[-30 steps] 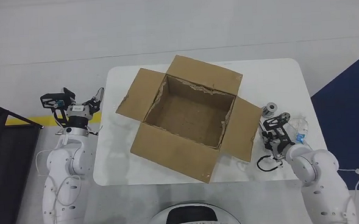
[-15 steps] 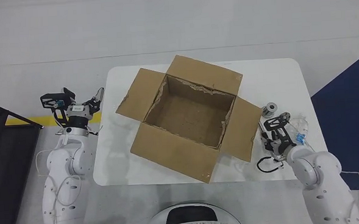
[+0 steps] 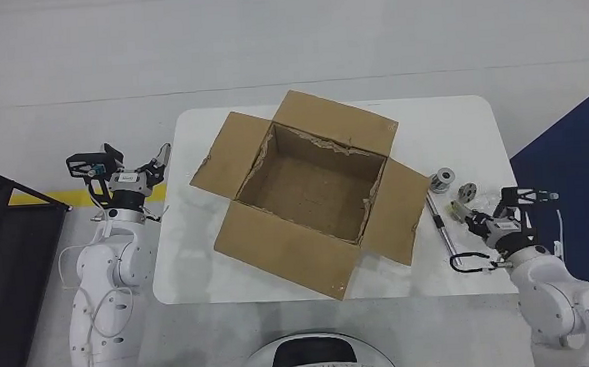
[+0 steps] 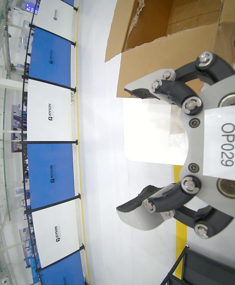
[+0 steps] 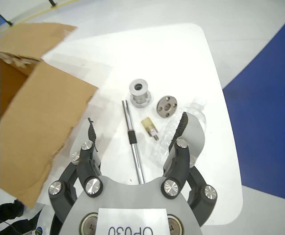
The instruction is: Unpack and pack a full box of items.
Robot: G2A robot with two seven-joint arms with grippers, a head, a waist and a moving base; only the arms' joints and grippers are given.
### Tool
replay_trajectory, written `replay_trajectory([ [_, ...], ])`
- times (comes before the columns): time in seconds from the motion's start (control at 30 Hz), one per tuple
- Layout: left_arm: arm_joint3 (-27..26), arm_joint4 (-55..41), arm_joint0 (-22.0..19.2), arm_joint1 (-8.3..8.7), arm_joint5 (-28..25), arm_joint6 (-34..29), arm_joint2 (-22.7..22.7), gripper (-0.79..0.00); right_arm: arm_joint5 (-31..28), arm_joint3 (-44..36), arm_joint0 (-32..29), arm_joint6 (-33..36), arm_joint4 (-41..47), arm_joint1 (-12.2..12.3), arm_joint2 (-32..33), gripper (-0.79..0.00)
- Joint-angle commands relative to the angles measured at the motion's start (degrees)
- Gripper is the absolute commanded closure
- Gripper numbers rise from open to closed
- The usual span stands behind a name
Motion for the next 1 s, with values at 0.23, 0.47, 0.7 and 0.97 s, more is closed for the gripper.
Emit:
replay_trajectory([
  [0.23, 0.0, 0.0, 0.0, 0.0, 0.0, 0.0, 0.0, -0.785, -0.3, -1.64, 8.55, 9.87, -14.7, 0.44, -12.85, -0.594],
  [0.47, 0.0, 0.0, 0.0, 0.0, 0.0, 0.0, 0.0, -0.785, 0.87, 1.8, 19.84, 18.92, -23.85, 0.38, -23.41, -0.585],
  [0.7, 0.0, 0.0, 0.0, 0.0, 0.0, 0.0, 0.0, -0.785, 0.69, 5.25, 29.4, 23.81, -27.2, -0.12, -31.26, -0.64],
  [0.97, 0.0, 0.0, 0.0, 0.0, 0.0, 0.0, 0.0, -0.785, 1.38, 8.02, 36.15, 26.83, -28.75, -0.82, -37.51, -0.628],
])
